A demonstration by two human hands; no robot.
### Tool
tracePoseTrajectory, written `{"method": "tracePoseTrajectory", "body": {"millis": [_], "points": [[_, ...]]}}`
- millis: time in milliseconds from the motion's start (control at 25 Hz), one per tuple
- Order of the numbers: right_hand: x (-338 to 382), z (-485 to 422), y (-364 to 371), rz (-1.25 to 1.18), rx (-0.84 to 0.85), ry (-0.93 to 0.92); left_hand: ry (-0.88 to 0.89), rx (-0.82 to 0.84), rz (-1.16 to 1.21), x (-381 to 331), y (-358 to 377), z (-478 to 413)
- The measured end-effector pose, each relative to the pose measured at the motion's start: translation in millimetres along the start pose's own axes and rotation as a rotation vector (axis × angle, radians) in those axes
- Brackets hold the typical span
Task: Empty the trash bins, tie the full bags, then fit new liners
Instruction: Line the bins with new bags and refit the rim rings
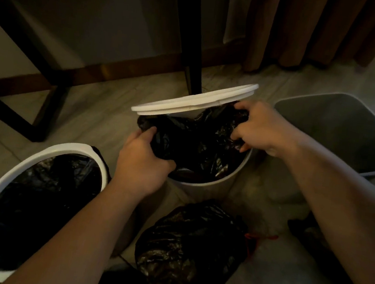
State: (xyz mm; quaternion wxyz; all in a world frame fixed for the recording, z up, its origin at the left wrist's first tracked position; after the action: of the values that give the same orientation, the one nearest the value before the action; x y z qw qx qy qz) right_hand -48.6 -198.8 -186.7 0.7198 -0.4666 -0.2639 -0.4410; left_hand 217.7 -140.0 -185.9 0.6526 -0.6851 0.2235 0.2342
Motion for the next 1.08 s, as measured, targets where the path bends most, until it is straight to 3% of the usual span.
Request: {"method": "tracePoseTrajectory", "body": {"millis": [160,240,320,440,600,800,920,1080], "points": [[-10,-2,-15,-0.348,-0.097,0.049,-0.105,0.013,0.009,30,-10,-8],[-17,-4,-30,-0.37,-0.209,0.024,-0.154,0.017,0.065,41,-12,-10],[-26,-3,-41,-0.159,-0.279,-0.017,-0.14,0.028,0.08,45,-10,-5],[-38,6,-35,0.397,-0.399,-0.101,-0.088,0.04,0.072,52,2,15],[-46,22,-2,0.852,-0.422,-0.395,-0.043,-0.003,0.014,54,17,37],[-55,33,4,0.918,-0.554,-0.504,-0.089,0.052,-0.037,59,26,31],[-66,23,7,0.907,-0.45,-0.397,-0.06,0.106,-0.138,63,30,33],[-75,18,8,0.868,-0.437,-0.402,-0.018,0.135,-0.274,65,34,36]]}}
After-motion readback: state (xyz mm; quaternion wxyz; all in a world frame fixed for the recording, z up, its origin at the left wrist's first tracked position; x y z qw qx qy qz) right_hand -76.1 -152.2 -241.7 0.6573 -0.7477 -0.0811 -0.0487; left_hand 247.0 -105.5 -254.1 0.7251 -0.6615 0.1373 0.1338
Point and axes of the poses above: each hand's wrist, its own z-axis away from the middle knuckle, its own y-axis out of the palm, x = y × z, the point moved 6 cm from there along -z, towards the middle knuckle, and after that the axes turned 6 degrees about y, right-handed, at the moved point
